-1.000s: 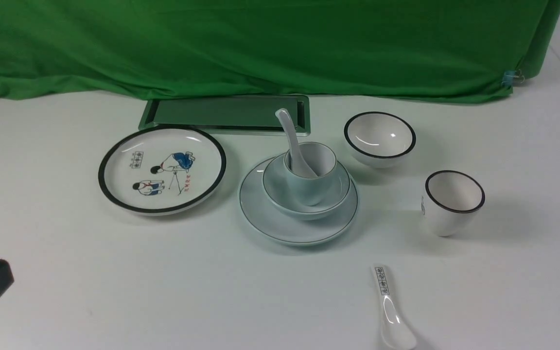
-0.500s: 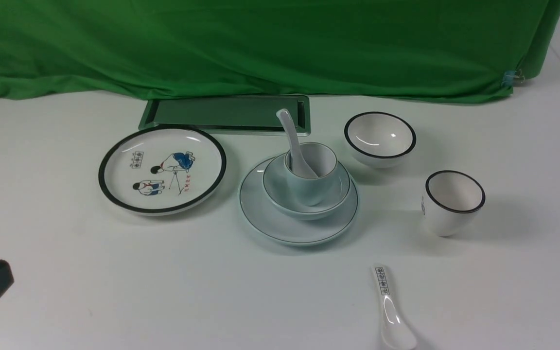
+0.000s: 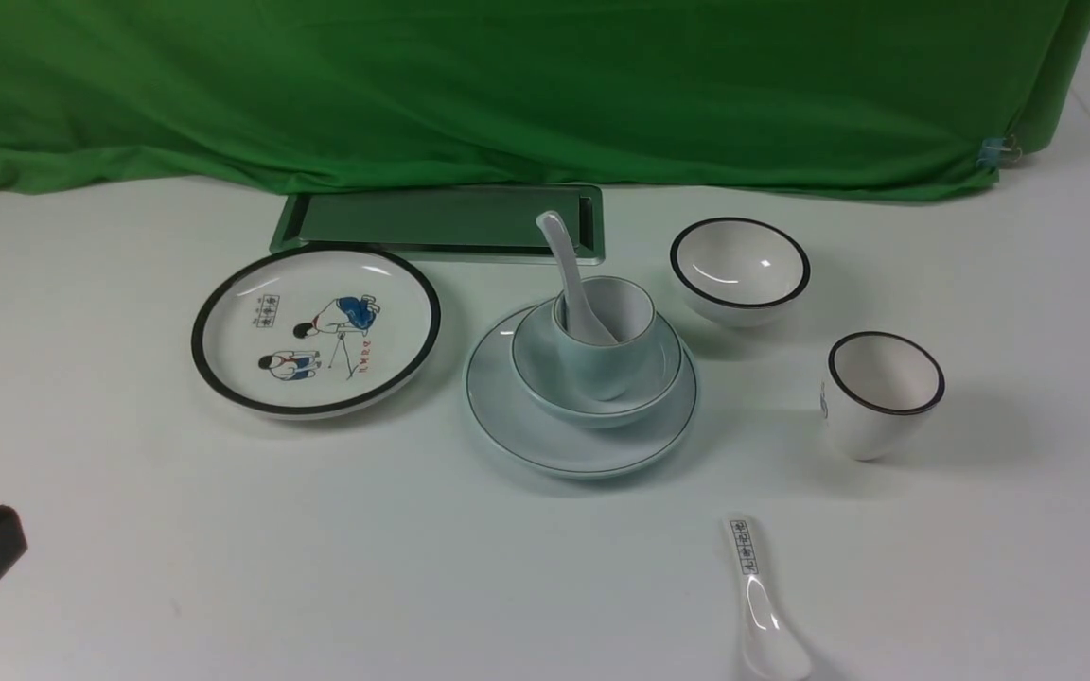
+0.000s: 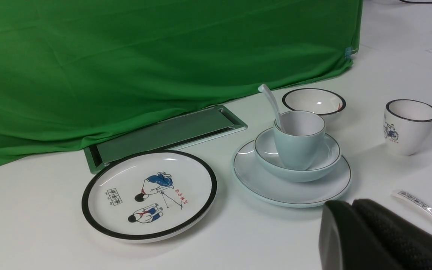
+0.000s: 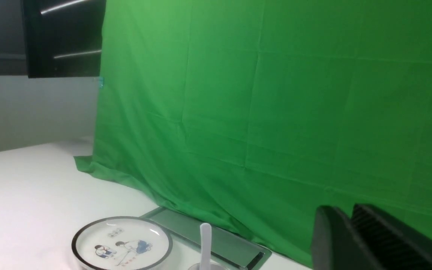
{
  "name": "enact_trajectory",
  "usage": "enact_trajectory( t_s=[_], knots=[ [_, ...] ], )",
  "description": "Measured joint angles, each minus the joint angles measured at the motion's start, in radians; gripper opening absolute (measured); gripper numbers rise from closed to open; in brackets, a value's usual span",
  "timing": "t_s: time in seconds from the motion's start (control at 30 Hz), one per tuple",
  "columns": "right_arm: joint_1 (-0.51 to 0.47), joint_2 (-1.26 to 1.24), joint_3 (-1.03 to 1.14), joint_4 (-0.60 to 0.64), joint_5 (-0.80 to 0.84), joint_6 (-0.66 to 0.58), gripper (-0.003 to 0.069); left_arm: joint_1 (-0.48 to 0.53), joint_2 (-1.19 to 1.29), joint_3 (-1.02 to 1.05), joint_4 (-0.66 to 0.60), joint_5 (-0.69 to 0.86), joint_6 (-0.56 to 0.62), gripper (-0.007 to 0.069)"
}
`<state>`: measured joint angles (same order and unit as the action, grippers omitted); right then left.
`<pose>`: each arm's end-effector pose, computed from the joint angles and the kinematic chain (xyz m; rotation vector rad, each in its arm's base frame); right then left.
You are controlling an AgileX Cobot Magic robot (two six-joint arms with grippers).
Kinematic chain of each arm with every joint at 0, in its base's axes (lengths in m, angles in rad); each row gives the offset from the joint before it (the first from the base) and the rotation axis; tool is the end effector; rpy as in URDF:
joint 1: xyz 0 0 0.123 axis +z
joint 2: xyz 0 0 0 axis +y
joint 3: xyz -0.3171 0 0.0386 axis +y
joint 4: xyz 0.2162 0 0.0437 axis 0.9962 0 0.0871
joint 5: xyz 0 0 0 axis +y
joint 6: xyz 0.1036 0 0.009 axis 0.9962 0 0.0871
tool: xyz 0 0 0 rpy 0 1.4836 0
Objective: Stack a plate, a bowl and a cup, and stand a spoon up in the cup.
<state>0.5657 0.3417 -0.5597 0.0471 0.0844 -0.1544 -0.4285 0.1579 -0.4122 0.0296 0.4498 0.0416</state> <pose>0.0144 0.0096 0.3778 -0.4525 1.2829 0.3887 -0.0044 0.0035 0.2964 0.4049 1.6362 -0.2603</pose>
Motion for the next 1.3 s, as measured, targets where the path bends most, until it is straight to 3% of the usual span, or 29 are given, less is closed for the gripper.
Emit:
enact_trajectory(
  t_s=[0.2,0.3,0.5,0.57,0.77,0.9,1.0,1.3],
  knots=[
    [-0.015,-0.016,0.045,0.01,0.0,0.0,0.0113,0.0,0.0,0.0,0.0,0.001,0.0,-0.0031],
    [-0.073,-0.043,0.115,-0.018,0.0,0.016,0.0038,0.0,0.0,0.0,0.0,0.001,0.0,-0.0031],
    [-0.287,-0.114,0.309,-0.175,0.0,0.312,0.0012,0.0,0.0,0.0,0.0,0.001,-0.003,-0.0031],
    [-0.37,-0.17,0.391,-0.196,0.001,0.352,0.0012,0.0,0.0,0.0,0.0,0.001,-0.003,-0.0031],
    [-0.531,-0.301,0.534,-0.196,0.007,0.336,0.0012,0.0,0.0,0.0,0.0,0.001,-0.003,-0.0031],
    [-0.641,-0.339,0.567,-0.103,0.01,0.228,0.001,0.0,0.0,0.0,0.0,0.001,-0.003,-0.0031],
    [-0.658,-0.34,0.568,-0.062,0.011,0.136,0.0008,0.0,0.0,0.0,0.0,0.001,-0.004,-0.0031],
    [-0.614,-0.34,0.568,-0.047,0.063,0.161,0.0007,0.0,0.0,0.0,0.0,0.001,-0.007,-0.0031]
  ],
)
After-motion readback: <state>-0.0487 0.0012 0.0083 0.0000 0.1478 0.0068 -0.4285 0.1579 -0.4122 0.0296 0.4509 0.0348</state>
